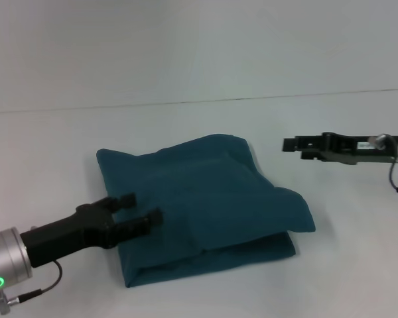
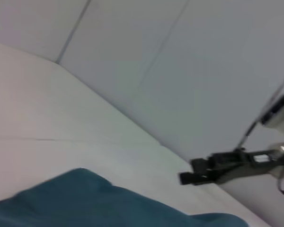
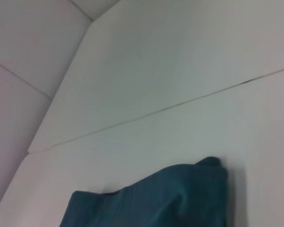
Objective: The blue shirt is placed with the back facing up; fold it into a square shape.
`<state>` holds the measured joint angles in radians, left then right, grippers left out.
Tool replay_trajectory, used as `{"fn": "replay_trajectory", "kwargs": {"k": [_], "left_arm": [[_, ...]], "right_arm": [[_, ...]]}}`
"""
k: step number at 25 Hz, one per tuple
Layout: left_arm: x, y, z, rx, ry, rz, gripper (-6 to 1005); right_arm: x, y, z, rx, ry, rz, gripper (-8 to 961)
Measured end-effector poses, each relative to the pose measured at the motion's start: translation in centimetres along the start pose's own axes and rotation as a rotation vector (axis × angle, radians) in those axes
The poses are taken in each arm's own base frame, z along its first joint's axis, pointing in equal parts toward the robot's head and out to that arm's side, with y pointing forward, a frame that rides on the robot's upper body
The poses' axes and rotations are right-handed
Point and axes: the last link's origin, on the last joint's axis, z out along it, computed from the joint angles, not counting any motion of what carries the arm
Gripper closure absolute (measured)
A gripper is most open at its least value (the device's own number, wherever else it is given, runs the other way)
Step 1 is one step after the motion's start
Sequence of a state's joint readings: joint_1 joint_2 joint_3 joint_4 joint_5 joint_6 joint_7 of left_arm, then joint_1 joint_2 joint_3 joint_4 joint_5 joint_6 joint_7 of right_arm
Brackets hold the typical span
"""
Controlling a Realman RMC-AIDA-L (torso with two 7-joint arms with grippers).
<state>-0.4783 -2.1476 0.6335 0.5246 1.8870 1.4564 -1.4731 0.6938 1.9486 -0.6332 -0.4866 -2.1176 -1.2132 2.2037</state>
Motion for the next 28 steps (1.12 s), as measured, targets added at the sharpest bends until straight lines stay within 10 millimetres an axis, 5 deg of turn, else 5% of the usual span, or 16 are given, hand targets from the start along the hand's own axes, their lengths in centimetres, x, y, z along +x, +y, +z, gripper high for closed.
{"fn": "replay_trajectory", "kwargs": {"k": [8, 28], "left_arm": [[-0.4, 1.2, 1.2, -0.069, -0.038, 0.014, 66], [-1.8, 1.7, 4.8, -0.088, -0.189, 0.079, 66]], "right_arm": [[-0.3, 1.6, 2.2, 0.005, 0.046, 0.007, 250], [0.2, 2.0, 3.5, 0.013, 0.057, 0.023, 249]]}}
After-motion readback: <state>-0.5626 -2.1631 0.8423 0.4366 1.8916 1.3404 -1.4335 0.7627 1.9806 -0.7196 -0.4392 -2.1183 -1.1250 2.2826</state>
